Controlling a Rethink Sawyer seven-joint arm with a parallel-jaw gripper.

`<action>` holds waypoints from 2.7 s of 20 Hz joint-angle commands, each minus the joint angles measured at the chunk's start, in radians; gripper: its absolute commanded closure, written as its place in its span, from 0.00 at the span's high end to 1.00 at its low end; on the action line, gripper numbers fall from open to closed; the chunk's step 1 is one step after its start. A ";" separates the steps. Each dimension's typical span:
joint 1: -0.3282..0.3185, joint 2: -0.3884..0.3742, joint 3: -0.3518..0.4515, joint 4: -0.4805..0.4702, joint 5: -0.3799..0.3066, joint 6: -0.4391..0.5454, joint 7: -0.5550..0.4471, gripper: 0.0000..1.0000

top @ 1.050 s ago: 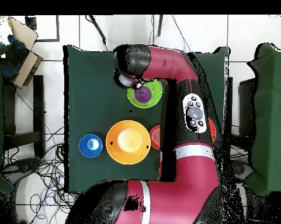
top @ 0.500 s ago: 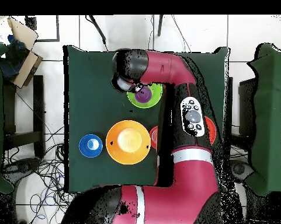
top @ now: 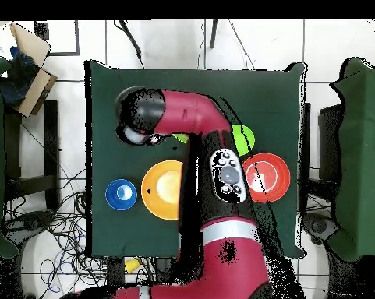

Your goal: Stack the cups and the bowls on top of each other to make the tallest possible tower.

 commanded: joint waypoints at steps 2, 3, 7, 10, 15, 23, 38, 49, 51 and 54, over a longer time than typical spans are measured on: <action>0.105 -0.007 -0.016 0.101 0.065 -0.081 0.254 1.00; 0.119 0.007 -0.025 0.099 0.066 -0.104 0.263 1.00; 0.177 0.054 -0.075 0.094 0.062 -0.179 0.296 1.00; 0.241 0.082 -0.130 0.096 0.041 -0.233 0.336 1.00; 0.307 0.129 -0.185 0.119 0.038 -0.321 0.352 1.00; 0.426 0.163 -0.312 0.078 0.008 -0.270 0.370 1.00; 0.508 0.211 -0.361 0.077 0.077 -0.278 0.363 1.00; 0.492 0.225 -0.322 0.122 0.112 -0.311 0.331 1.00; 0.489 0.222 -0.311 0.140 0.124 -0.319 0.327 1.00; 0.465 0.212 -0.273 0.185 0.155 -0.343 0.313 1.00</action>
